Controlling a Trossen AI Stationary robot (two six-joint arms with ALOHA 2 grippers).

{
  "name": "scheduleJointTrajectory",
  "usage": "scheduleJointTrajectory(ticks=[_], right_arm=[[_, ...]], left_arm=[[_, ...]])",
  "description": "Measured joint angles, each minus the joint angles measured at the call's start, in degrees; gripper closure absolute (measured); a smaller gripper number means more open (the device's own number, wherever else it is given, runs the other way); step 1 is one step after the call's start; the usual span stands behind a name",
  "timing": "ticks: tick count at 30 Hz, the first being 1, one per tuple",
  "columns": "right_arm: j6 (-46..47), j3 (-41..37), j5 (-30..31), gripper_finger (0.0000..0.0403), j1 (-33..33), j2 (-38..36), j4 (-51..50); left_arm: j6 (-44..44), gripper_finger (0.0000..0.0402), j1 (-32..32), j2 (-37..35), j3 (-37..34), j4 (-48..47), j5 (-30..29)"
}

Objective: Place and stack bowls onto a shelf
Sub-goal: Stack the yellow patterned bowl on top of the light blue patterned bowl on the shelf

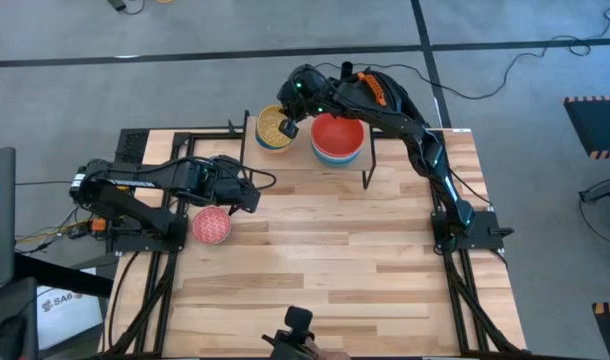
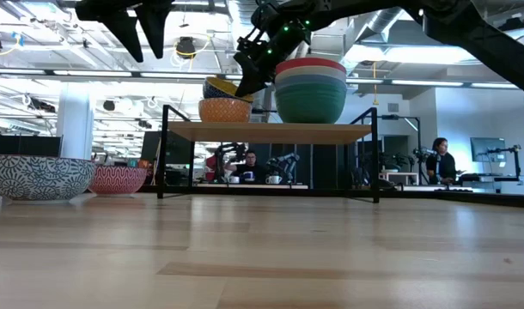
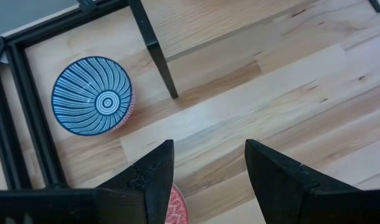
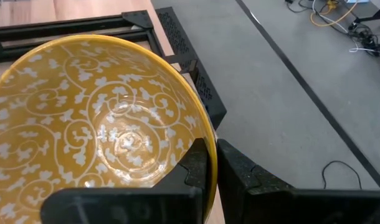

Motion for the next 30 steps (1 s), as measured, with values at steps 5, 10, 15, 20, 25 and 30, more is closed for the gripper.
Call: scheduleJointTrajectory(ticks=[5, 10, 15, 20, 25, 30], right_arm=[[-0.95, 0.0, -0.08, 0.0354, 0.07, 0.0, -0.35], [-1.32, 0.0, -0.21, 0.0342, 0.07, 0.0, -1.95], [-1.4, 0.0, -0.25, 0.0339, 0.11, 0.0, -2.01], [-1.4, 0.0, -0.25, 0.0338, 0.13, 0.0, -2.07], [-1.39, 0.0, -0.59, 0.0337, 0.16, 0.0, -2.16], [-1.39, 0.0, -1.41, 0.0334, 0.13, 0.0, -2.18]], left_arm=[[0.2, 0.0221, 0.0, 0.0, 0.0, -0.08, -0.03], [0.64, 0.0221, -0.01, 0.0, 0.0, -0.13, -0.07], [1.09, 0.0221, -0.02, 0.0, 0.0, -0.39, -0.16], [1.1, 0.0221, -0.01, 0.0, 0.0, -0.49, -0.16], [1.58, 0.0221, 0.0, 0.0, 0.0, -0.49, 0.28], [1.73, 0.0221, 0.0, 0.0, 0.0, -0.54, 0.45]])
